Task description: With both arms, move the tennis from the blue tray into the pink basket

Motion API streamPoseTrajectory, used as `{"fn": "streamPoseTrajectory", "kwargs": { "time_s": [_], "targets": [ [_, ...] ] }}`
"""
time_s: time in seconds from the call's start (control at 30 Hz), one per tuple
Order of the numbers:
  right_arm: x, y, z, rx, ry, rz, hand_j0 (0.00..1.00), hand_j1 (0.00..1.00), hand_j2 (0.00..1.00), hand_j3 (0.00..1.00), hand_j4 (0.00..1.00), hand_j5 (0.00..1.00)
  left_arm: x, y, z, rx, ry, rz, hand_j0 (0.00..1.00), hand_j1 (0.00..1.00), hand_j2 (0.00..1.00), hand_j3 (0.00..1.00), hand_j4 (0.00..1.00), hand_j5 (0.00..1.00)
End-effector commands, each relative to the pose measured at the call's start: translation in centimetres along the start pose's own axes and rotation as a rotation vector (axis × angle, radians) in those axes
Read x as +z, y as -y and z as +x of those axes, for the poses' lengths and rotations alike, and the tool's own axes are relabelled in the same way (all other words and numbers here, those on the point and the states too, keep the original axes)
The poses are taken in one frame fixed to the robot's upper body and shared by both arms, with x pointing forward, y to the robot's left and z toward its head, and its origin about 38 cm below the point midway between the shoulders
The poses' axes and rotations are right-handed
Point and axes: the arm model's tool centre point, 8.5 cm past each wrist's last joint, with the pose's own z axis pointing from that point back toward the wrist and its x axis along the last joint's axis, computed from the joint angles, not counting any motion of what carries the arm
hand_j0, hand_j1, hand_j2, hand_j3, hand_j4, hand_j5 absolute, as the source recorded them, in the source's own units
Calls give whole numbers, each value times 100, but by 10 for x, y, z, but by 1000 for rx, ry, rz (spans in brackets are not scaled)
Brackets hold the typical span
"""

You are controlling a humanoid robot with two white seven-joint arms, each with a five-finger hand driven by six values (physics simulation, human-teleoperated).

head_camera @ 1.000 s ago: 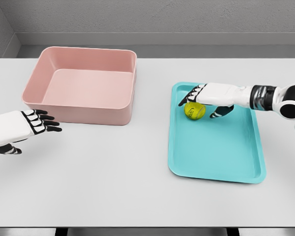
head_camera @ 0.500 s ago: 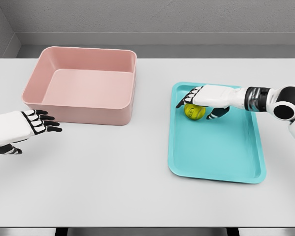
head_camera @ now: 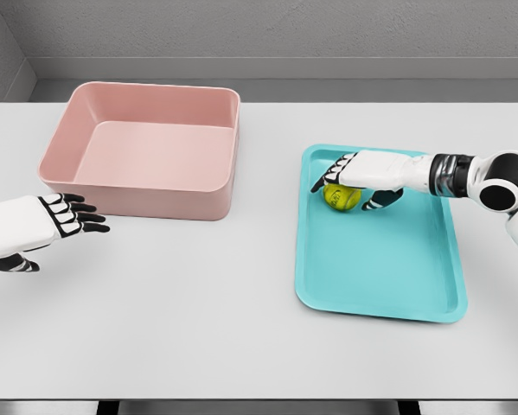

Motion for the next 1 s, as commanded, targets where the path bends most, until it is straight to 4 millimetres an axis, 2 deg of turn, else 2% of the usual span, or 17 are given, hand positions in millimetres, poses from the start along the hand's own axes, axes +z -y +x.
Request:
{"fn": "streamPoseTrajectory", "kwargs": {
  "time_s": [0.0,0.3,0.47,0.57,0.77,0.97],
  "targets": [
    [0,0,0,-6,0,-2,85,85,85,85,85,85,0,1,0,7,1,0,100,100,100,100,100,100],
    [-7,-4,3,-9,13,8,80,80,80,80,80,80,0,1,0,2,0,-4,100,100,100,100,100,100],
    [-5,-8,-2,-23,-2,17,79,79,79,79,79,79,0,1,0,2,0,-3,100,100,100,100,100,100],
    [-5,-8,-2,-19,-4,19,72,72,72,72,72,72,0,1,0,2,0,-3,100,100,100,100,100,100],
    [-5,-9,-2,-22,-4,21,68,68,68,68,68,68,0,1,1,2,1,-4,100,100,100,100,100,100],
    [-5,-9,-2,-21,-4,20,58,58,58,58,58,58,0,2,0,3,0,-4,100,100,100,100,100,100]
  ]
}}
